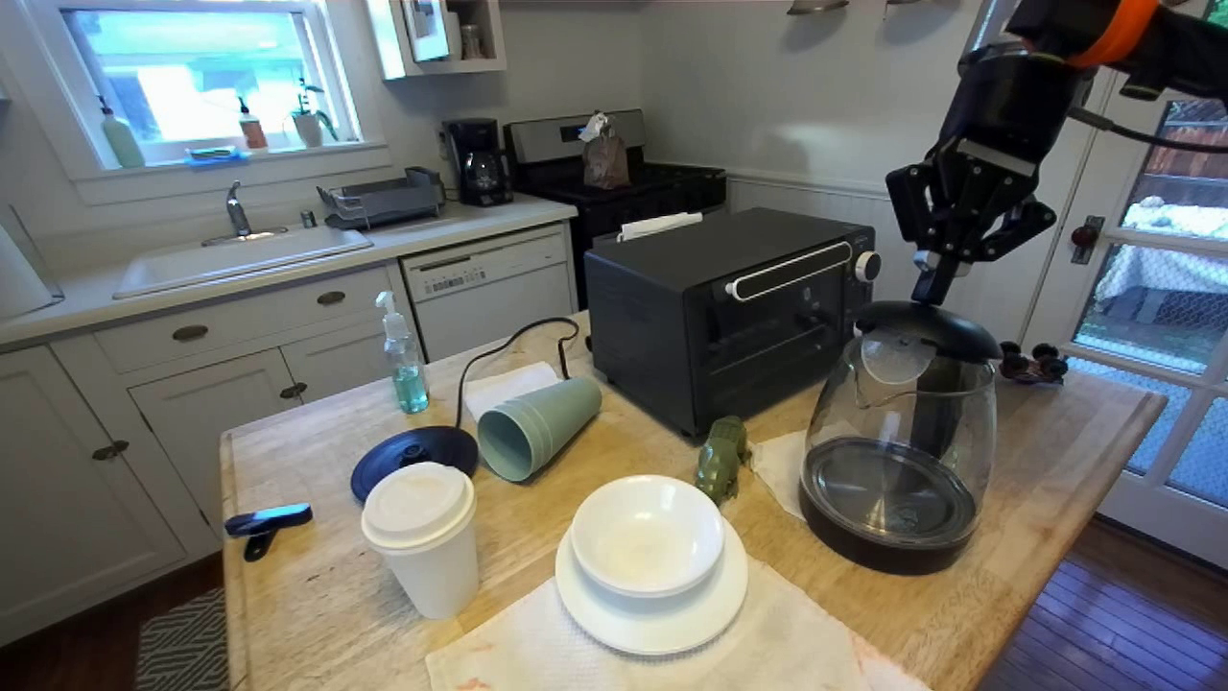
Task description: Close the lid on the kettle
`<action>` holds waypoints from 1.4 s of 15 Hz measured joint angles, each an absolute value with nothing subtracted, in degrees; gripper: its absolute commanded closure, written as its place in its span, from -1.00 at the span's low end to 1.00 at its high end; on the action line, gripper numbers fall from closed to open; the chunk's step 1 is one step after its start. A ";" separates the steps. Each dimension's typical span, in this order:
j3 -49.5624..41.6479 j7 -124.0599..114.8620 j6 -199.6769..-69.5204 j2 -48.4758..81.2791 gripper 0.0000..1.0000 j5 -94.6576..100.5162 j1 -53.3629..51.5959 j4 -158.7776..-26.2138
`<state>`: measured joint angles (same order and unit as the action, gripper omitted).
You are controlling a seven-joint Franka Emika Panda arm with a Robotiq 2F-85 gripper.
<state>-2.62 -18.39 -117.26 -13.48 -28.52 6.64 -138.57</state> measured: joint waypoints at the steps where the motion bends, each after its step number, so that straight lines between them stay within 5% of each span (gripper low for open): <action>1: -2.38 -18.69 -117.75 -13.48 1.00 -28.21 6.48 -138.92; 13: -0.43 -22.48 -120.80 -13.70 1.00 -24.81 5.60 -140.93; 14: -0.33 -22.63 -120.87 -13.73 0.48 -24.54 5.56 -140.91; 21: -0.57 -22.79 -120.87 -14.70 -0.36 -23.43 5.60 -140.34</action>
<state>-0.57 -22.79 -120.87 -14.70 -23.43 5.60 -140.34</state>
